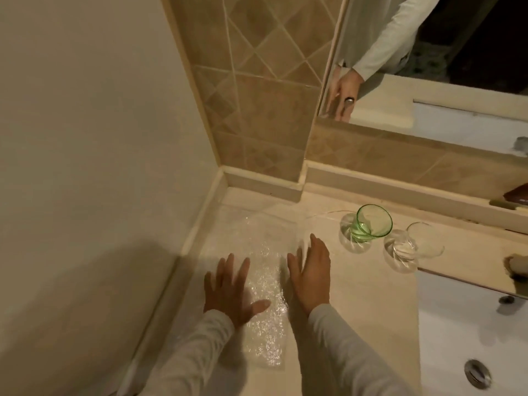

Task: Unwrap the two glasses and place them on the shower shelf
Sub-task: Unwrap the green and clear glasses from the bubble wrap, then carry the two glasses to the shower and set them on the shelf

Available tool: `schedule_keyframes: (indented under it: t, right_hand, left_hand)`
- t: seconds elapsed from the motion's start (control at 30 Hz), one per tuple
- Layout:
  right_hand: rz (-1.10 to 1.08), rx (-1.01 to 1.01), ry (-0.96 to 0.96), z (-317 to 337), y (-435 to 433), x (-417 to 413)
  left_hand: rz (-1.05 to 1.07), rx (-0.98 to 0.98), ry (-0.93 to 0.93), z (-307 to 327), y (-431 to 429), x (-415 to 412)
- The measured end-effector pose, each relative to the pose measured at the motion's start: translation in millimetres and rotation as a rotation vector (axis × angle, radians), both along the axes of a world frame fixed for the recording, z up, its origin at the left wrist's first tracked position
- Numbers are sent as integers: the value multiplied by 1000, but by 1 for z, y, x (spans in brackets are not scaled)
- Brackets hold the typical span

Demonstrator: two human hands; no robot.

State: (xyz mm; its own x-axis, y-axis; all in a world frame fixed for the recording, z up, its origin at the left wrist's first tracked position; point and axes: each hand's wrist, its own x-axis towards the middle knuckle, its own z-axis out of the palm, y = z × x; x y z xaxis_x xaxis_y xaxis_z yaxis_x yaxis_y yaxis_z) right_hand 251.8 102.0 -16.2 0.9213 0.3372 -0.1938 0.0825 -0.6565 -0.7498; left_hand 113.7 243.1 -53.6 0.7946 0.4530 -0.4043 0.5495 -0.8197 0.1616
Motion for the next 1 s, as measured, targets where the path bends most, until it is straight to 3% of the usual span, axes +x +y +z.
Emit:
schedule_keyframes:
  t: [0.07,0.17,0.27,0.4,0.57,0.8,0.9,1.0]
  right_hand:
    - [314,-110,-154,-14,-4,-8]
    - [728,-466,-269,-41,-14,1]
    - [717,-660,-225,-54,-17,27]
    - [749,-757,-219,-56,-10,42]
    - [731,-815,-206,-53,-5,41]
    - [705,-696,-207,-41,-8,40]
    - [624,-458,-237,-20,-23,41]
    - [430,-63,-124,7,-51,50]
  left_hand:
    - [-19,-8,103,-18,0,-5]
    - [-34,-22,113,-25,6,-8]
    - [-51,-10,139,-26,12,-12]
    - [-65,-18,117,-16,8,-8]
    - [-417,-162,4,-12,-33,-32]
    - [-378,-170,97,-8,-46,-43]
    - [-373,-178,6,3,-54,-35]
    - [-332,-159,-168,21,-59,-14]
